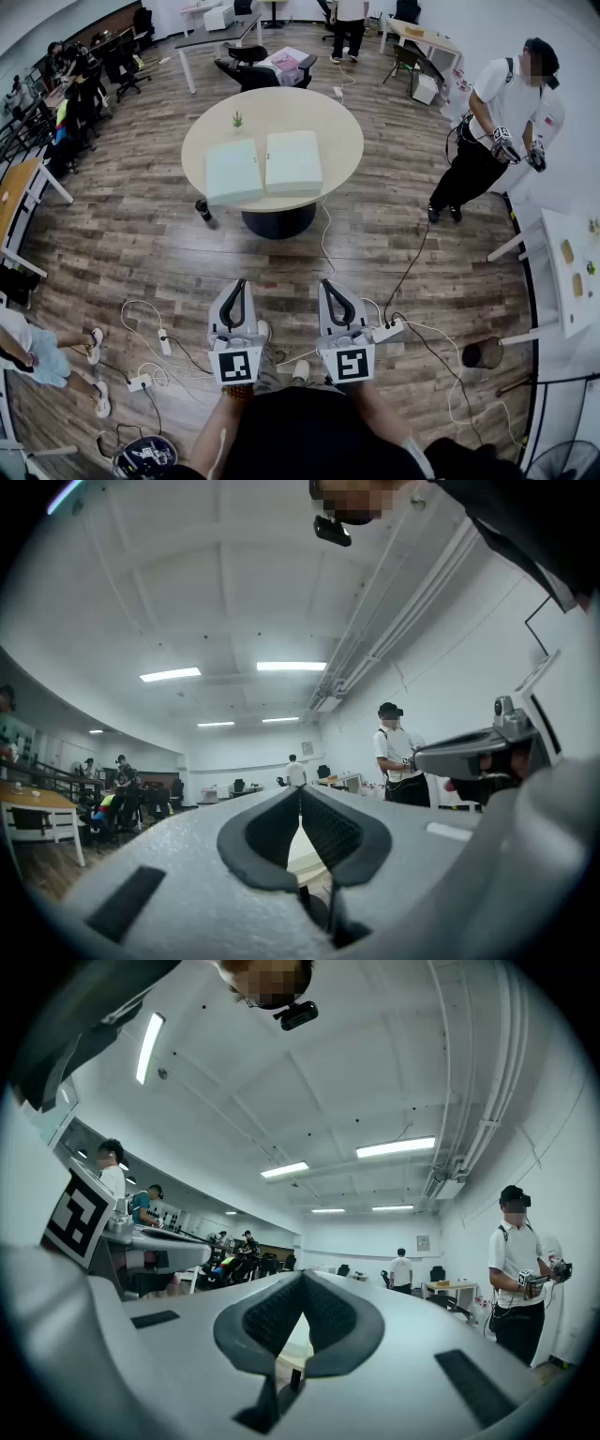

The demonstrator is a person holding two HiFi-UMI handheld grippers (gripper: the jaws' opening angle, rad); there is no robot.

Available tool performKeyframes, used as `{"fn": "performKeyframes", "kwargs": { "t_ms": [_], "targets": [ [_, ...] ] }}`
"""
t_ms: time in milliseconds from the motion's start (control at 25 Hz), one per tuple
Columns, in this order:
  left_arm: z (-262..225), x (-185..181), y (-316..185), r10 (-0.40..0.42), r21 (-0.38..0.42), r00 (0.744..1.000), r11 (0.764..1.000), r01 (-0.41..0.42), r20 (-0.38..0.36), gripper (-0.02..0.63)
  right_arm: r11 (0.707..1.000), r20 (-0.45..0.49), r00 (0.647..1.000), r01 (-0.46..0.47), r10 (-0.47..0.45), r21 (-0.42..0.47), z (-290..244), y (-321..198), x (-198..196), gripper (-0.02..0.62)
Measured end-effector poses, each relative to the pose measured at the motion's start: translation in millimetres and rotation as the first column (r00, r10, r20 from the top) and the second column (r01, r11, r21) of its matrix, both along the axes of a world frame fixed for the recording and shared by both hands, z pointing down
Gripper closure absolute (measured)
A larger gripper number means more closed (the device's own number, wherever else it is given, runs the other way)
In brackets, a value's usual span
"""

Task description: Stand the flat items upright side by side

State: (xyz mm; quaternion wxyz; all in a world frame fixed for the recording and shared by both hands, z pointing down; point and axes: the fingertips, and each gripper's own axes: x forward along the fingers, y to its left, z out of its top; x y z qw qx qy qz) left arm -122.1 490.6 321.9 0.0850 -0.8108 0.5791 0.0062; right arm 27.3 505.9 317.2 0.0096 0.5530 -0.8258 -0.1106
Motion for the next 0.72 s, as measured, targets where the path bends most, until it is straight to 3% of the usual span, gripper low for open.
{"fn": "performKeyframes", "kwargs": {
  "t_ms": [280, 720],
  "targets": [
    [4.2, -8.2, -17.6, 0.013, 0.001, 1.000, 1.000, -0.013, 0.013, 0.591, 1.000, -0.055, 0.998, 0.005, -0.005, 0.001, 1.0, -14.2, -13.9, 0.594],
    [10.1, -20.6, -40.5, 0.040, -0.004, 0.999, 0.999, -0.040, 0.036, 0.584, 0.999, -0.055, 0.998, -0.014, 0.012, -0.030, 9.8, -41.6, -27.3, 0.566]
  ]
}}
